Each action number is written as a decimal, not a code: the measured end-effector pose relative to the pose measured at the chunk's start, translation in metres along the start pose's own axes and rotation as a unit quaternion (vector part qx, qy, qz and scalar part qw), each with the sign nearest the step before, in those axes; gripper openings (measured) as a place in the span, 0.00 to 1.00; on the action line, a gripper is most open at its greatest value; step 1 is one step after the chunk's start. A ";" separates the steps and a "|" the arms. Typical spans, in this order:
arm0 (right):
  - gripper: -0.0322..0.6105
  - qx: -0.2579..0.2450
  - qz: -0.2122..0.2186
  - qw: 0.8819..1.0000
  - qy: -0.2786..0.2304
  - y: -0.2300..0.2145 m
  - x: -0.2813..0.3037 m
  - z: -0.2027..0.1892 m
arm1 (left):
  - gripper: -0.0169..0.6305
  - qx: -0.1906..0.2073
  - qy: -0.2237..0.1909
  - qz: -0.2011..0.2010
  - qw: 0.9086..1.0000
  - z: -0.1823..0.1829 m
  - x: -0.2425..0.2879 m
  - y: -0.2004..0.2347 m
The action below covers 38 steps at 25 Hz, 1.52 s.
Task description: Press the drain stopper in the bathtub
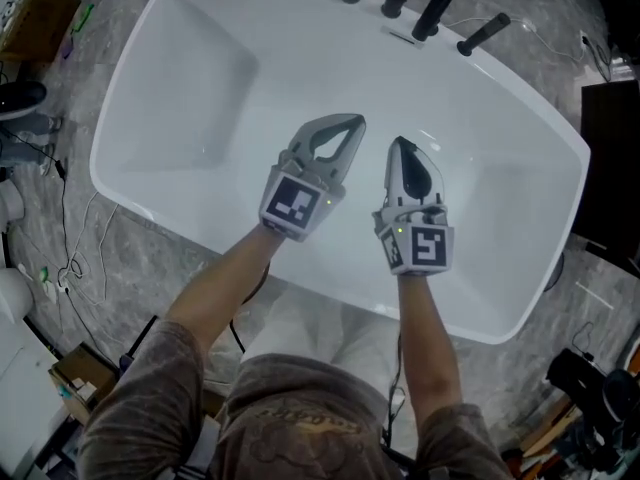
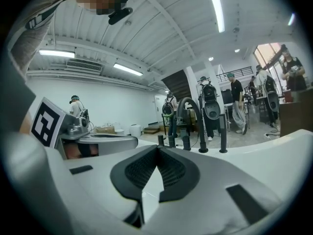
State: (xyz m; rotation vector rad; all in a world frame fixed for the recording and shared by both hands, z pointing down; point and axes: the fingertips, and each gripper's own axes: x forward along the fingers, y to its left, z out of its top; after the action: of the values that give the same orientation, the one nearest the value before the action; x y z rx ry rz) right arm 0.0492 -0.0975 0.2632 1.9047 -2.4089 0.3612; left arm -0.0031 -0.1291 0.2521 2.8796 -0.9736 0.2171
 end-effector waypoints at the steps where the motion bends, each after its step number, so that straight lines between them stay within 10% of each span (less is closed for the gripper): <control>1: 0.06 0.001 0.000 1.000 0.001 -0.003 0.003 -0.006 | 0.04 -0.001 0.001 0.001 1.000 -0.007 0.003 0.002; 38: 0.06 0.005 0.020 1.000 0.001 -0.043 0.085 -0.218 | 0.04 0.013 0.016 0.006 1.000 -0.234 0.073 0.023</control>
State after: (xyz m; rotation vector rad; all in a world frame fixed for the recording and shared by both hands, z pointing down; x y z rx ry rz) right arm 0.0472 -0.1412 0.4969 1.8615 -2.4520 0.3789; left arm 0.0164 -0.1594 0.4954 2.8850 -0.9897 0.2792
